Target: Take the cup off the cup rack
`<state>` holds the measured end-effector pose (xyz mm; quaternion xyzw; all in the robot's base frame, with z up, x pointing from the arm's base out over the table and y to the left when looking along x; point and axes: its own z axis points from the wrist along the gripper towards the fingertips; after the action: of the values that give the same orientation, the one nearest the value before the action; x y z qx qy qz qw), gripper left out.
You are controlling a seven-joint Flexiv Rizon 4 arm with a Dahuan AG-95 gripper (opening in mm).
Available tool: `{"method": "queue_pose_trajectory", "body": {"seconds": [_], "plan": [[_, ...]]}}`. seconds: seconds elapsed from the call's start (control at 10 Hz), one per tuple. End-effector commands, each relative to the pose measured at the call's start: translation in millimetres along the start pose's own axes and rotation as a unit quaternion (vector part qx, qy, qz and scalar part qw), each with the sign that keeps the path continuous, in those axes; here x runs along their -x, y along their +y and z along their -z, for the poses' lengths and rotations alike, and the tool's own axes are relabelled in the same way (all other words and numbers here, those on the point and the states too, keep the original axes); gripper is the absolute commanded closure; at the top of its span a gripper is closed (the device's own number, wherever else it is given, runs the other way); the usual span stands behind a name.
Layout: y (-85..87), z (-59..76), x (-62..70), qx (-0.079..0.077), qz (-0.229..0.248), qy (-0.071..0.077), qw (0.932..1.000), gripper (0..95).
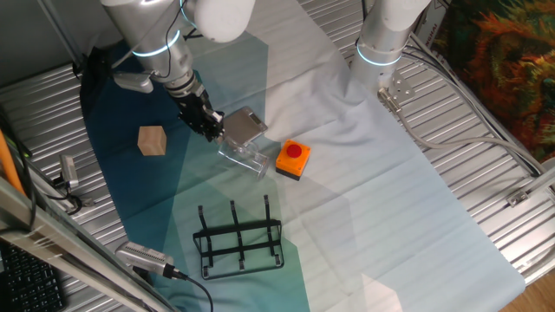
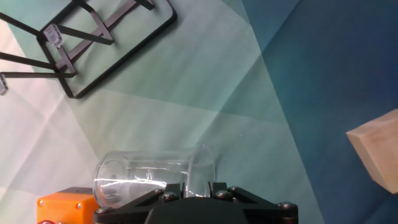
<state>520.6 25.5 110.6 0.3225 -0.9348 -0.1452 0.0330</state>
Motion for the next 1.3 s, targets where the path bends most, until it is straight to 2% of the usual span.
{"method": "queue_pose_trajectory", "body": {"seconds": [0.1,1.0,1.1,1.3], "plan": [[0.0,-0.5,0.0,0.000,-0.001,0.000,1.0000,76.0],[-0.4,-0.3,-1.3,-0.001,-0.001,0.000,1.0000,76.0],[-1.1,0.6,-3.3,-0.002,-0.001,0.001,1.0000,76.0],[-6.5,6.2,-23.0,-0.005,0.002,0.001,1.0000,76.0]]}}
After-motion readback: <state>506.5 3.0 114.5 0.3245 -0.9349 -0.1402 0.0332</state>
